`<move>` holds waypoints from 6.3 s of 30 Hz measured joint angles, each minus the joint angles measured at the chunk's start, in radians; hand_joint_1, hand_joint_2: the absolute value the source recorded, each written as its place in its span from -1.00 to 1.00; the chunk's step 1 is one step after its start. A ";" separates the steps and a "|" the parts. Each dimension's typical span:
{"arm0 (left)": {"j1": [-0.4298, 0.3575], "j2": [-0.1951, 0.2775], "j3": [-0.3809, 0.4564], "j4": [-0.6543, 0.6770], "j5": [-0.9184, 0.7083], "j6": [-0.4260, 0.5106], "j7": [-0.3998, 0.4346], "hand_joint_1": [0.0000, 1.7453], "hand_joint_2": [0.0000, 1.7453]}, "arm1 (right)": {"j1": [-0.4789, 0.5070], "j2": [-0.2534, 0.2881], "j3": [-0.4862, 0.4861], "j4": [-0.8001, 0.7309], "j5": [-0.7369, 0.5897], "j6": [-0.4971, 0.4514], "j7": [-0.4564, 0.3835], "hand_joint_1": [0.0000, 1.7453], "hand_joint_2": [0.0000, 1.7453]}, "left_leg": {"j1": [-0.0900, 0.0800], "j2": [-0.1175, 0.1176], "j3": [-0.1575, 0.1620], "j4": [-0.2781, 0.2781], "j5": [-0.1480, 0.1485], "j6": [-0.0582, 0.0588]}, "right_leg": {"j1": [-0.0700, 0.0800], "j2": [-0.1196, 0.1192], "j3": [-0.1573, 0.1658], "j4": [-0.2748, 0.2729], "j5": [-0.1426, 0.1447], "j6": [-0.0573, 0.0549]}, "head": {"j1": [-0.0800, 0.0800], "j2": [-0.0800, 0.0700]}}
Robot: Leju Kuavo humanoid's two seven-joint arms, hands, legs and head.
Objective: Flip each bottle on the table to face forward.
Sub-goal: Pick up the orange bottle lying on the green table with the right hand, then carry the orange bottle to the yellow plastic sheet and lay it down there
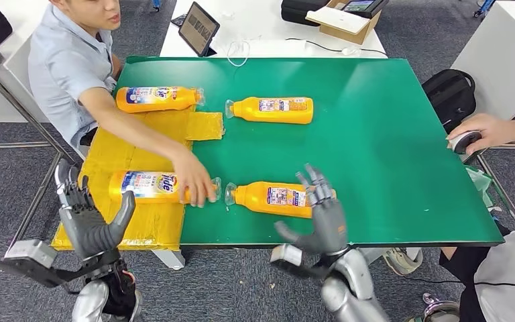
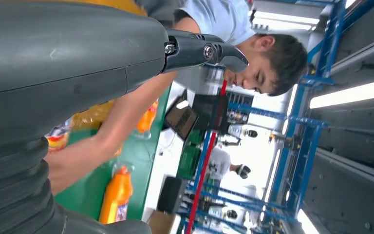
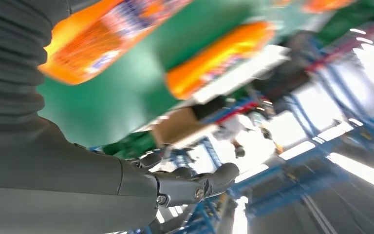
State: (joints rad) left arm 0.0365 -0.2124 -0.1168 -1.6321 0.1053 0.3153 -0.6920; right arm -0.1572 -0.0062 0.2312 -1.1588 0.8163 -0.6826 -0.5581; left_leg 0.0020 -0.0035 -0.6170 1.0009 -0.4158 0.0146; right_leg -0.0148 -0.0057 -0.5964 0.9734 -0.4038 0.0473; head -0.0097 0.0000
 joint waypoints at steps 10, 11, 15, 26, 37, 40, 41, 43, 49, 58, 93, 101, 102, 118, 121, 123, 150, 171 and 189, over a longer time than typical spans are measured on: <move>0.019 0.001 -0.022 -0.020 -0.049 0.030 -0.007 -1.00 1.00 | -0.129 -0.025 -0.031 0.214 0.059 0.035 0.069 -1.00 1.00 | 0.000 0.000 0.000 0.000 0.001 0.001 | 0.000 0.000 0.000 0.000 0.001 0.001 | 0.000 0.000; 0.019 0.001 -0.026 -0.020 -0.054 0.032 -0.007 -1.00 1.00 | -0.143 -0.026 -0.030 0.236 0.070 0.041 0.082 -1.00 1.00 | 0.000 0.000 0.000 0.000 0.001 0.001 | 0.000 0.000 0.000 0.000 0.001 0.001 | 0.000 0.000; 0.018 0.002 -0.055 -0.020 -0.089 0.047 -0.004 -1.00 1.00 | -0.241 -0.030 -0.027 0.401 0.125 0.095 0.161 -1.00 1.00 | 0.000 0.000 0.000 0.000 0.001 0.000 | 0.000 0.000 0.000 0.000 0.001 0.001 | 0.000 0.000; -0.025 0.006 -0.087 0.019 -0.119 0.049 0.004 -1.00 1.00 | -0.373 -0.012 -0.013 0.593 0.125 0.203 0.175 -1.00 1.00 | 0.000 0.000 0.000 0.000 0.001 0.000 | 0.000 0.000 0.000 0.000 0.001 0.001 | 0.000 0.000; -0.026 0.018 -0.101 0.023 -0.126 0.034 0.020 -1.00 1.00 | -0.443 0.001 0.035 0.686 0.169 0.318 0.229 -0.63 1.00 | 0.000 0.000 0.000 0.000 0.001 0.001 | 0.000 0.000 0.000 0.000 0.001 0.001 | 0.000 0.000; -0.028 0.021 -0.102 0.025 -0.122 0.014 0.028 -1.00 1.00 | -0.464 0.001 0.047 0.704 0.175 0.373 0.239 0.52 1.00 | 0.000 0.001 0.001 0.000 0.001 0.001 | 0.000 0.000 0.001 0.000 0.001 0.001 | 0.000 0.000; -0.030 0.022 -0.102 0.027 -0.119 0.007 0.031 -1.00 1.00 | -0.471 0.000 0.052 0.710 0.177 0.390 0.240 0.58 1.00 | 0.000 0.001 0.002 0.000 0.001 0.001 | 0.000 0.001 0.001 0.000 0.002 0.001 | 0.000 0.000; -0.036 0.023 -0.103 0.033 -0.114 -0.004 0.034 -1.00 1.00 | -0.485 -0.001 0.061 0.721 0.181 0.415 0.241 0.58 1.00 | 0.000 0.001 0.003 0.000 0.001 0.001 | 0.000 0.001 0.001 0.000 0.002 -0.001 | 0.000 0.000; -0.047 0.024 -0.106 0.047 -0.109 -0.014 0.039 -1.00 1.00 | -0.517 -0.001 0.083 0.745 0.191 0.469 0.259 0.92 1.00 | 0.000 0.001 0.004 0.000 0.001 0.000 | 0.000 0.001 0.002 0.000 0.003 -0.001 | 0.000 0.000; -0.062 0.031 -0.108 0.067 -0.111 -0.040 0.044 -1.00 1.00 | -0.572 -0.009 0.110 0.775 0.165 0.619 0.286 1.00 1.00 | 0.000 0.003 0.008 0.000 0.001 0.001 | 0.000 0.001 0.005 0.000 0.003 -0.001 | 0.000 0.000; -0.047 0.024 -0.035 0.163 0.024 -0.047 0.069 -1.00 1.00 | -0.338 0.083 -0.024 0.563 -0.258 0.522 -0.021 1.00 1.00 | 0.000 0.005 0.005 0.000 0.001 0.001 | 0.000 0.002 0.003 0.000 0.003 -0.002 | 0.000 0.000; -0.033 0.022 -0.022 0.175 0.076 -0.115 0.118 -1.00 1.00 | -0.273 0.091 -0.026 0.479 -0.317 0.454 -0.060 1.00 1.00 | 0.000 0.003 0.004 0.000 0.001 0.000 | 0.001 0.002 0.003 0.000 0.003 -0.002 | 0.000 0.000; -0.022 0.022 -0.021 0.178 0.085 -0.150 0.122 -1.00 1.00 | -0.244 0.095 -0.027 0.439 -0.338 0.427 -0.067 1.00 1.00 | 0.000 0.003 0.003 0.000 0.001 0.000 | 0.001 0.002 0.002 0.000 0.002 -0.002 | 0.000 0.000; 0.053 0.036 -0.217 0.187 0.040 -0.338 0.148 -1.00 1.00 | -0.144 0.193 0.141 0.056 -0.370 0.108 -0.127 1.00 1.00 | 0.001 0.002 -0.001 0.000 0.001 0.000 | 0.001 0.000 -0.002 0.000 0.002 -0.002 | 0.000 0.000; 0.060 0.041 -0.252 0.169 0.057 -0.335 0.158 -1.00 1.00 | -0.138 0.200 0.166 0.057 -0.397 0.071 -0.134 1.00 1.00 | 0.001 0.001 -0.001 0.000 0.001 0.000 | 0.001 0.000 -0.002 0.000 0.002 -0.002 | 0.000 0.000; 0.061 0.044 -0.272 0.157 0.060 -0.335 0.160 -1.00 1.00 | -0.127 0.205 0.183 0.059 -0.408 0.077 -0.135 1.00 1.00 | 0.001 0.001 -0.001 0.000 0.001 0.000 | 0.001 0.000 -0.002 0.000 0.002 -0.002 | 0.000 0.000; -0.036 0.048 -0.294 0.130 0.031 -0.313 0.126 -1.00 1.00 | -0.159 0.272 0.355 0.266 -0.391 0.206 -0.106 1.00 1.00 | 0.001 0.002 -0.002 0.000 0.001 0.000 | 0.001 0.000 -0.004 0.000 0.002 -0.002 | 0.000 0.000; -0.146 0.047 -0.299 0.223 0.121 -0.377 0.185 1.00 1.00 | -0.170 0.291 0.373 0.295 -0.436 0.129 -0.126 -1.00 -1.00 | 0.001 0.003 -0.002 0.000 0.001 0.000 | 0.001 0.000 -0.004 0.000 0.002 -0.002 | 0.000 0.000; -0.151 0.074 -0.285 0.289 0.208 -0.554 0.224 1.00 1.00 | -0.060 0.253 0.365 0.172 -0.393 -0.015 -0.137 -1.00 -1.00 | 0.001 0.002 -0.003 0.000 0.001 0.000 | 0.001 0.000 -0.004 0.000 0.002 -0.002 | 0.000 0.000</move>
State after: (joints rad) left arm -0.1145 -0.1388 -0.4022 -1.3430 0.3129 -0.2382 -0.4676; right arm -0.2172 0.2465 0.5962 -0.9864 0.4228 -0.6973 -0.6954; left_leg 0.0026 -0.0012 -0.6196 1.0007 -0.4146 0.0148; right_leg -0.0140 -0.0055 -0.6003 0.9736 -0.4015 0.0450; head -0.0098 0.0000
